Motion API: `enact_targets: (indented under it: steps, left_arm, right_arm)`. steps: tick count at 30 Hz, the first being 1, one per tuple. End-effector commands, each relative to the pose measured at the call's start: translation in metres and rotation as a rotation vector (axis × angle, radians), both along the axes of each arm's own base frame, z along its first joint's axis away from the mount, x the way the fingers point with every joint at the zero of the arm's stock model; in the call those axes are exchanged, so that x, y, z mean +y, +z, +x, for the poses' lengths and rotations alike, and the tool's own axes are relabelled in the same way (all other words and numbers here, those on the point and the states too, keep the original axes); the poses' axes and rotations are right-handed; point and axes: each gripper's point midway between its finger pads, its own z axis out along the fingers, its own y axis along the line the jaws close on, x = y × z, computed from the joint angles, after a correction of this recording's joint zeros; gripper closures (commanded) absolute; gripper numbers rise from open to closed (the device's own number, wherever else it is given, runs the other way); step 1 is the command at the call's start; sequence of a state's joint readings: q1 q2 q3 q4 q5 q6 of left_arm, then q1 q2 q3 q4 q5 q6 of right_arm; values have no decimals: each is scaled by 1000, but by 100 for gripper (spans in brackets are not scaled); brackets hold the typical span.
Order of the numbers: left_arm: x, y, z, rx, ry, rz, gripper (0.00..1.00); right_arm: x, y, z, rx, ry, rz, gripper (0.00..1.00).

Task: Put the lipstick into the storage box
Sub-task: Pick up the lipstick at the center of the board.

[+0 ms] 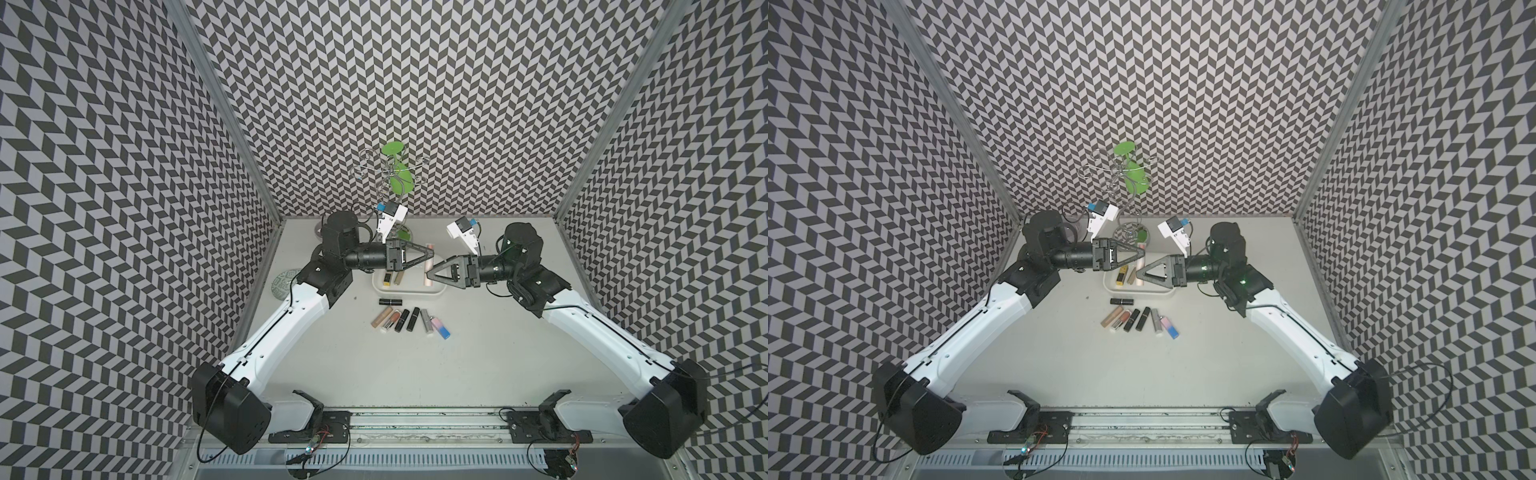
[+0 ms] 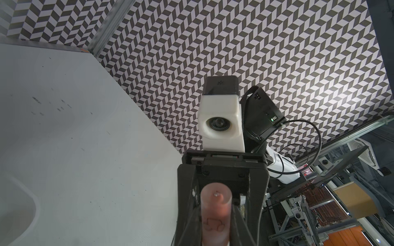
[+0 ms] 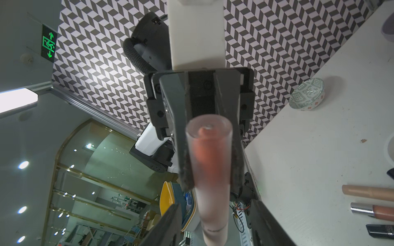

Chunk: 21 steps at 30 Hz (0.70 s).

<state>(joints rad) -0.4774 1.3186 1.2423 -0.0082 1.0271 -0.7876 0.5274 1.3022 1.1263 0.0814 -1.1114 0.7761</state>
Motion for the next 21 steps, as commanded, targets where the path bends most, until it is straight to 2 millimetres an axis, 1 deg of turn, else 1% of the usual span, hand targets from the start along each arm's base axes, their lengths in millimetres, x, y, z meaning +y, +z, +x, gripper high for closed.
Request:
enact_targets:
  steps: [1, 2, 3, 7, 12, 13, 16, 17, 19, 20, 21]
  left_arm:
    - [2, 14, -12, -52, -21, -25, 91]
    - [1, 13, -12, -50, -22, -23, 91]
    - [1, 12, -13, -49, -23, -22, 91]
    - [0, 11, -15, -46, -29, -20, 91]
    - [0, 9, -16, -50, -24, -14, 91]
    - [0, 7, -15, -47, -19, -8, 89]
    - [3, 1, -10, -36, 22, 26, 68]
    - [5, -4, -5, -29, 51, 50, 64]
    - [13, -12, 5, -22, 121, 105, 63]
    - [21, -19, 14, -9, 186, 150, 61]
    - [31, -24, 22, 4, 249, 189, 57]
  right_arm:
    - [6, 19, -1, -65, 4, 50, 57]
    - [8, 20, -1, -66, 5, 55, 61]
    - [9, 21, -2, -66, 6, 59, 62]
    - [15, 20, -3, -63, 6, 59, 71]
    - [15, 20, -3, -61, -12, 58, 86]
    - [14, 21, -3, -63, -17, 58, 87]
    - [13, 18, -1, -62, -39, 47, 89]
    - [13, 17, 0, -60, -49, 41, 90]
    - [13, 11, 7, -50, -82, 12, 90]
    - [14, 6, 12, -45, -102, -14, 90]
    - [14, -1, 18, -43, -126, -44, 90]
